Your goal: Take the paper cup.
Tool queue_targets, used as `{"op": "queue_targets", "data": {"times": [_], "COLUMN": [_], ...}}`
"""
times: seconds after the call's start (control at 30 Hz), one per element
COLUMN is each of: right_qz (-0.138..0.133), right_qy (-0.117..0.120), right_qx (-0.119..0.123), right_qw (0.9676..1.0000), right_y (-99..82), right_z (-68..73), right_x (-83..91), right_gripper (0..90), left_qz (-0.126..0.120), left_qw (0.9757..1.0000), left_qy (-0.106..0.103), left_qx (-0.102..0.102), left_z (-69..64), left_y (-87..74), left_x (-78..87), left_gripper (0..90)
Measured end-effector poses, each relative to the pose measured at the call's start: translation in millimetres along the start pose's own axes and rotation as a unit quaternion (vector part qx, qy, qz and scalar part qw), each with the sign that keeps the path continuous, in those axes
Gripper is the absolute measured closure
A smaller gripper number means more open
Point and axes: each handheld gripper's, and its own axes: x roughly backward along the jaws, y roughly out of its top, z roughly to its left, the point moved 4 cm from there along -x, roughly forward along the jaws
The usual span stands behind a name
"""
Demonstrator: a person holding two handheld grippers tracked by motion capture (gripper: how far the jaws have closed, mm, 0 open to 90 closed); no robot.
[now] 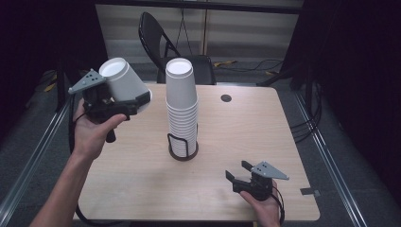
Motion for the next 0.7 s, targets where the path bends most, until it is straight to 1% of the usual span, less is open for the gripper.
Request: {"op": "queue_targets", "data": {"times": [0.1,0.13,0.17,0.2,0.23,0.27,0.3,0.37,0.43,0.47,0.53,0.63,0.67,0.7], "right_qz": [-0.004,-0.004,-0.004,-0.007,-0.009,-0.009,-0.010,-0.013,-0.015,-0.016,-0.017,-0.020,-0.020,-0.019], "right_qy": [0.009,0.009,0.008,0.010,0.011,0.011,0.013,0.014,0.019,0.021,0.029,0.038,0.041,0.046], "right_qx": [-0.002,-0.002,-0.002,-0.003,-0.005,-0.005,-0.002,0.000,0.004,0.005,0.004,0.007,0.009,0.010], "right_qw": [1.0000,1.0000,1.0000,0.9999,0.9999,0.9999,0.9999,0.9998,0.9997,0.9996,0.9994,0.9991,0.9989,0.9987], "right_y": [-0.1,-0.1,-0.2,0.1,0.3,0.3,0.5,0.8,1.2,1.2,1.2,1.0,1.0,1.0], "right_z": [1.2,1.2,1.4,1.9,2.3,2.3,2.9,4.9,7.5,9.1,12.5,18.3,20.2,23.5], "right_x": [0.2,0.2,0.4,0.3,0.3,0.3,0.3,-0.2,-0.4,-0.6,-1.4,-2.4,-2.8,-3.6], "right_gripper": [26.1,26.1,26.1,26.0,26.2,26.2,27.0,27.9,29.6,30.2,31.5,31.7,31.7,31.7], "left_qz": [0.011,0.016,0.016,0.019,0.019,0.026,0.034,0.037,0.039,0.039,0.048,0.059,0.063,0.066], "left_qw": [0.9999,0.9998,0.9998,0.9998,0.9998,0.9996,0.9993,0.9992,0.9990,0.9990,0.9986,0.9979,0.9976,0.9974], "left_qy": [0.004,0.004,0.001,-0.004,-0.004,-0.010,-0.011,-0.015,-0.023,-0.023,-0.022,-0.027,-0.028,-0.029], "left_qx": [-0.002,-0.006,-0.008,-0.006,-0.006,-0.006,-0.008,-0.006,0.002,0.001,-0.003,-0.003,0.000,0.000], "left_z": [-5.0,-6.3,-8.4,-12.3,-12.3,-14.4,-16.7,-20.7,-23.1,-23.9,-26.1,-31.0,-32.9,-37.6], "left_y": [-13.7,-18.1,-22.3,-31.3,-31.3,-36.1,-41.0,-50.0,-57.8,-61.5,-69.5,-81.6,-85.5,-93.2], "left_x": [-0.2,0.5,1.1,2.3,2.3,2.1,1.9,1.7,1.7,1.2,-0.1,-3.0,-4.2,-7.8], "left_gripper": [12.5,12.5,12.4,12.3,12.3,12.3,12.3,12.3,12.3,12.3,12.3,12.2,12.2,12.1]}}
